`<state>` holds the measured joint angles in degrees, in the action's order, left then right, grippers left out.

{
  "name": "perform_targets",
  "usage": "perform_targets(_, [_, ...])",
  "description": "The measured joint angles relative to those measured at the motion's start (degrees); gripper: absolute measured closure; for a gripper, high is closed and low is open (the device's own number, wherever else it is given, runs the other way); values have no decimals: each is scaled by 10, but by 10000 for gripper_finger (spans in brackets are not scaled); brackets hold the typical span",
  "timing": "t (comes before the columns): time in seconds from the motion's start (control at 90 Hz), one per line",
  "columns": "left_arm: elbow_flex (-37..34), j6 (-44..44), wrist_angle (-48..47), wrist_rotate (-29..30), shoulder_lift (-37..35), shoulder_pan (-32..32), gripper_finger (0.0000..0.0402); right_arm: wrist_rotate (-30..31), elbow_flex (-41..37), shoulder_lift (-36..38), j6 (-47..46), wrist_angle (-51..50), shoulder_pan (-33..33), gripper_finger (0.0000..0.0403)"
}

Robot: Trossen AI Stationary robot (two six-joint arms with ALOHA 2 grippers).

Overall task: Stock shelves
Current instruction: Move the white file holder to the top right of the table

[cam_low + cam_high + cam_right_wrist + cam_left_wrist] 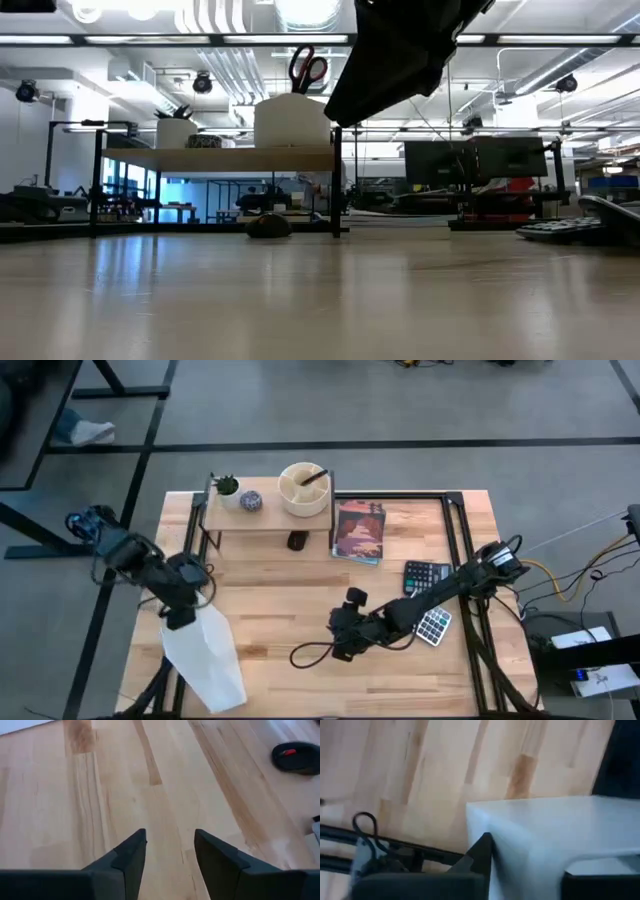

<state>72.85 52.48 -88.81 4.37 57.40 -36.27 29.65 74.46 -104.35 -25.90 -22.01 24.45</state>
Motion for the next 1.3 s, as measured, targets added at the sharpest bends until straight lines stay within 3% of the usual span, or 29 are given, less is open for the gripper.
perform_targets(0.122, [8, -30, 7, 19, 29, -1, 391, 0, 10, 0, 5, -25, 0, 274])
perform_targets(0.356, [57, -131, 54, 115, 93, 2, 398, 0, 56, 1, 6, -146, 3, 315])
perform_targets(0.544, [101, -244, 104, 196, 150, 49, 401, -9, 89, 1, 15, -237, 12, 354])
perform_targets(0.767, [178, -397, 136, 160, 217, 155, 400, -11, 101, 22, 28, -287, 25, 399])
perform_targets(1.044, [279, -548, 143, 105, 307, 269, 400, -11, 98, 30, 4, -284, 43, 402])
perform_targets(1.3, [373, -638, 143, 40, 414, 325, 401, -11, 96, 54, 2, -315, 76, 403])
